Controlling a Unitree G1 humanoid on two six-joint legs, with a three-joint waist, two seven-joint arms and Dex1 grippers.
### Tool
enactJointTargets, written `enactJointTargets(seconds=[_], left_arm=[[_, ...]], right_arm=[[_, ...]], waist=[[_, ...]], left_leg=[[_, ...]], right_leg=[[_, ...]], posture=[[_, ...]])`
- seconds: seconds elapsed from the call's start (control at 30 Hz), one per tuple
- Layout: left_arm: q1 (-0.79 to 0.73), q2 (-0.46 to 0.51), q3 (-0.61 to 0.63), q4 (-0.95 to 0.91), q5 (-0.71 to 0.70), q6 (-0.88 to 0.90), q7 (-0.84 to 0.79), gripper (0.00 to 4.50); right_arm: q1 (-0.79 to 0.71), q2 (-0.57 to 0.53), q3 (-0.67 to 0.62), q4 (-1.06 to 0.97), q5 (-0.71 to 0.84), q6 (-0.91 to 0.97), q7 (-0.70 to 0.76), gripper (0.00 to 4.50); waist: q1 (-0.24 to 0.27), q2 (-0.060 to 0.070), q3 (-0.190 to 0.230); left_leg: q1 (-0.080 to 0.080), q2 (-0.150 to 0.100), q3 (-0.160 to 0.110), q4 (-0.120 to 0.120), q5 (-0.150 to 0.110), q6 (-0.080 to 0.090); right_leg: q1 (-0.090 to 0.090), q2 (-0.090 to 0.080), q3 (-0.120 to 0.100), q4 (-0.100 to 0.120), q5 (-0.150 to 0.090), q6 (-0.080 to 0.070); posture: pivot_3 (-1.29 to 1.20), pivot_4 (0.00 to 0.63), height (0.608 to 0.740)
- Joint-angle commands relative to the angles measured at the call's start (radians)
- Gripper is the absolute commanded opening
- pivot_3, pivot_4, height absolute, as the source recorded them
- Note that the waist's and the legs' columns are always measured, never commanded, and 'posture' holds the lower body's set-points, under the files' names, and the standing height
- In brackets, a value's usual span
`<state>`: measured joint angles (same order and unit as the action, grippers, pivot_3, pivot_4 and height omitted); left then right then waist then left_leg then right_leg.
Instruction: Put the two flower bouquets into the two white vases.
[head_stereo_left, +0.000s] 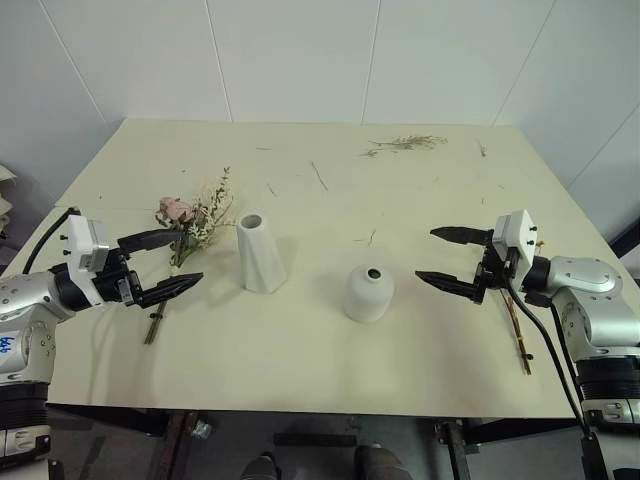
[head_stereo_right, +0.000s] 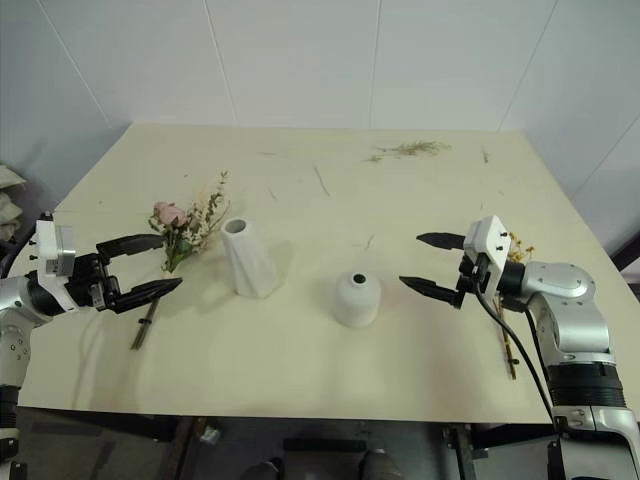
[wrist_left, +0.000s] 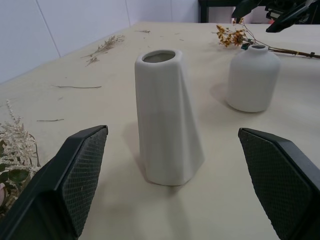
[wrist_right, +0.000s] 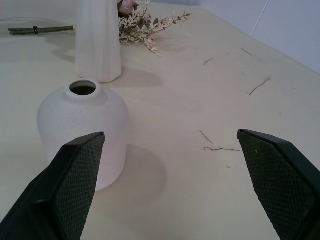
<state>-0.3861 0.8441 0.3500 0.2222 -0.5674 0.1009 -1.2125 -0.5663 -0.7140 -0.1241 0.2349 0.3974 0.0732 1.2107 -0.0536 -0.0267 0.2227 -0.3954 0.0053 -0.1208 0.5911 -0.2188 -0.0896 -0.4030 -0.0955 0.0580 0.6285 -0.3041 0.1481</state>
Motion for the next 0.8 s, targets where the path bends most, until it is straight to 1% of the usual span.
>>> enactJointTargets(seconds=[0.03,0.23,0.33,0.4,0.5,0.6,0.67,0.73,0.8], left_arm=[[0.003,0.009,0.028,-0.001,0.0,-0.018,-0.004,4.46],[0.02,0.016,0.048,-0.02,-0.007,-0.009,0.013,4.46],[0.046,0.069,0.058,-0.008,0.059,0.006,0.08,4.46],[0.068,0.105,0.059,-0.004,0.088,0.035,0.105,4.46],[0.061,0.16,0.032,0.004,0.133,0.178,0.195,4.46],[0.008,0.202,-0.021,0.011,0.176,0.337,0.274,4.46],[-0.032,0.206,-0.049,-0.009,0.177,0.447,0.313,4.46],[-0.062,0.206,-0.081,-0.041,0.173,0.551,0.335,4.46],[-0.099,0.212,-0.129,-0.075,0.18,0.693,0.37,4.46]], right_arm=[[-0.024,-0.007,-0.021,-0.004,0.009,-0.013,-0.007,4.5],[-0.069,-0.003,-0.019,0.019,0.009,-0.018,-0.008,4.5],[-0.141,-0.013,-0.005,0.027,0.031,0.023,0.033,4.5],[-0.163,-0.013,0.005,0.011,0.044,0.052,0.059,4.5],[-0.204,-0.021,0.014,0.027,0.053,0.062,0.119,4.5],[-0.229,-0.031,0.014,0.031,0.075,0.06,0.195,4.5],[-0.23,-0.024,-0.004,0.029,0.099,0.037,0.227,4.5],[-0.226,-0.036,-0.005,0.02,0.116,0.062,0.251,4.5],[-0.218,-0.063,0.004,-0.006,0.136,0.13,0.268,4.5]], waist=[[0.0,0.0,0.0],[-0.001,0.0,0.0],[-0.006,0.0,0.0],[-0.006,0.0,0.0],[-0.002,0.0,0.0],[0.002,0.001,0.0],[0.005,0.0,0.0],[0.003,0.0,0.0],[0.001,0.0,0.0]], left_leg=[[0.0,0.0,0.0,0.0,0.0,0.0],[0.0,0.0,0.0,0.0,0.0,0.0],[0.0,0.0,0.001,0.0,0.0,0.0],[0.001,0.002,0.001,0.0,0.0,0.0],[0.001,0.002,0.001,0.0,0.0,0.0],[0.0,0.002,0.001,0.0,0.0,0.001],[0.0,0.001,0.001,0.0,0.0,0.001],[-0.001,0.001,0.0,0.0,0.0,0.001],[-0.001,0.001,0.001,0.0,-0.001,0.001]], right_leg=[[0.0,0.0,0.0,0.0,0.0,0.0],[0.0,0.0,0.0,0.0,0.0,0.0],[0.0,0.0,0.0,0.0,0.0,0.0],[-0.001,0.001,0.0,0.001,0.0,0.0],[-0.001,0.002,0.0,0.001,0.0,-0.001],[-0.001,0.001,0.0,0.001,0.0,0.0],[-0.001,0.001,0.0,0.0,0.0,0.0],[-0.001,0.001,0.0,0.0,0.0,0.0],[-0.001,0.001,0.0,0.001,0.0,0.0]], posture=[[0.0,0.15,0.74],[0.0,0.15,0.74],[0.0,0.15,0.74],[0.0,0.15,0.74],[0.0,0.15,0.74],[0.0,0.15,0.74],[0.0,0.15,0.74],[0.0,0.15,0.74],[0.0,0.15,0.74]])
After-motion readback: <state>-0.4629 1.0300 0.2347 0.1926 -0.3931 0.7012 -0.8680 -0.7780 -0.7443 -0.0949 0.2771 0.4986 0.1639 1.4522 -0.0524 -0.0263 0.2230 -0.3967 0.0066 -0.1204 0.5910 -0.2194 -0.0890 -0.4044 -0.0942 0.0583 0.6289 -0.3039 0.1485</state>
